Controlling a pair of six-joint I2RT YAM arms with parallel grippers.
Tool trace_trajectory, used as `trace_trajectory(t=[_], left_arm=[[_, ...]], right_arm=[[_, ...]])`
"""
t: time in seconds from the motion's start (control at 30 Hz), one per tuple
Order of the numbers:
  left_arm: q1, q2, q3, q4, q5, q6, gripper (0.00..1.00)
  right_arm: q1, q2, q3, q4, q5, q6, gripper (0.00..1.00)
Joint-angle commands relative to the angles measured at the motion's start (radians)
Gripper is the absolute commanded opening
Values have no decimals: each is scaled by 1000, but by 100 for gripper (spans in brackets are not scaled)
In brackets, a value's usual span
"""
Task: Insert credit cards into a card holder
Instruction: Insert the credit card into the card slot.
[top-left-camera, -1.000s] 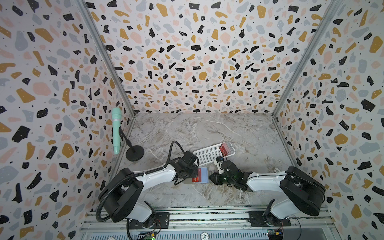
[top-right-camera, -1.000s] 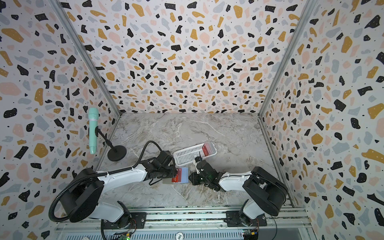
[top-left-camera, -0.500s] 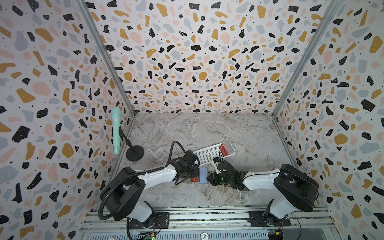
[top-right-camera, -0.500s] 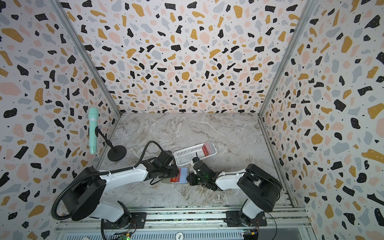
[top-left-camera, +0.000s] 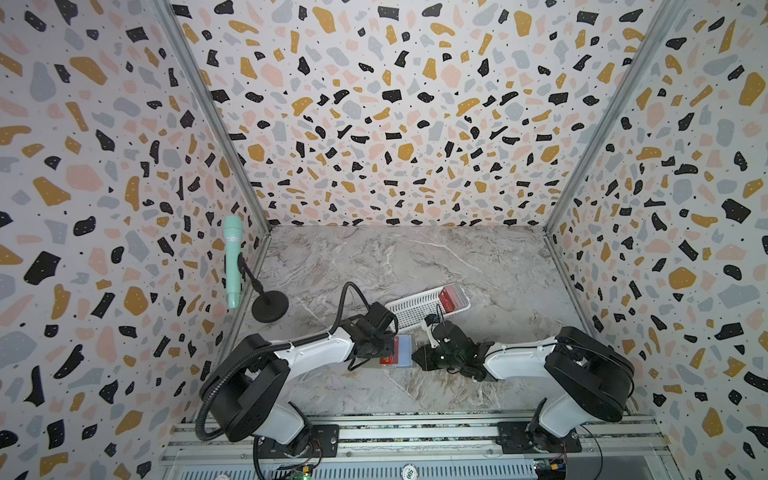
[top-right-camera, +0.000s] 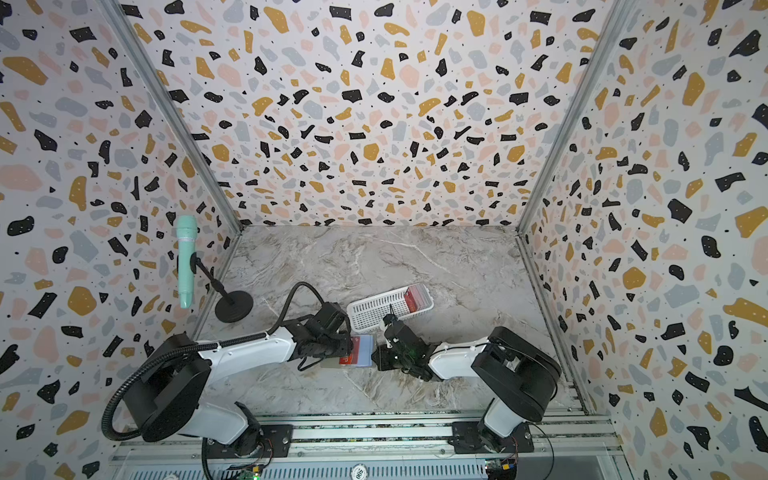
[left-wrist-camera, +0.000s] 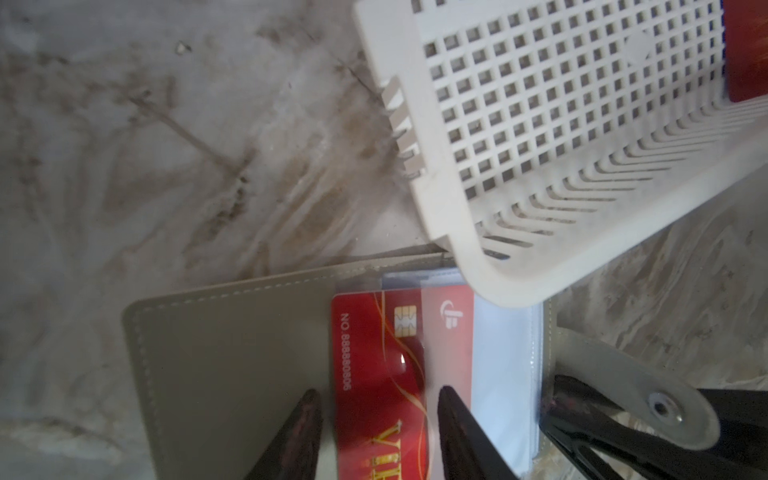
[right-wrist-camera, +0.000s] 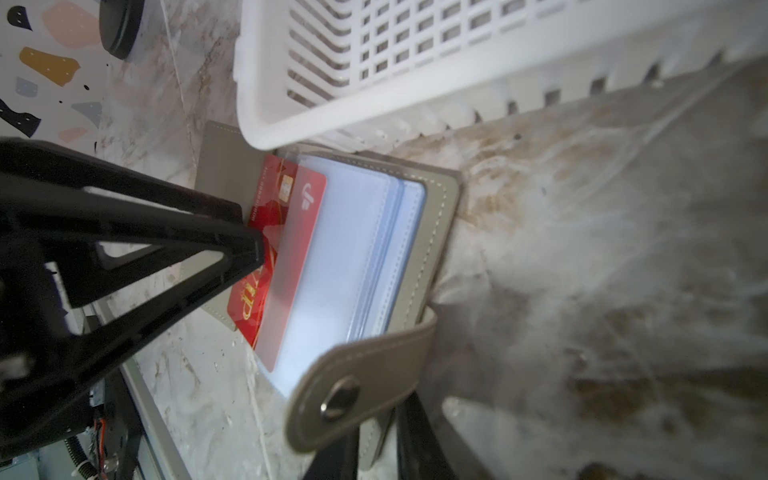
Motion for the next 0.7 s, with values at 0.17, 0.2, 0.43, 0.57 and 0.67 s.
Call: trace_trajectory(t=[0.17, 0.2, 0.43, 0.57, 0.67], left_arm=[[4, 30, -17, 72, 99, 1, 48], [4, 28, -18, 74, 102, 0, 48], [4, 10, -16, 119, 152, -18, 48], [4, 17, -30, 174, 210, -42, 47], [4, 18, -33, 185, 222, -47, 46]], right_arm=[[11, 21, 30, -19, 3, -3, 17], [10, 22, 31, -19, 4, -3, 16], [12, 33, 37, -19, 3, -3, 15], [12, 32, 39, -21, 1, -7, 14], [12, 29, 38, -18, 1, -7, 14]])
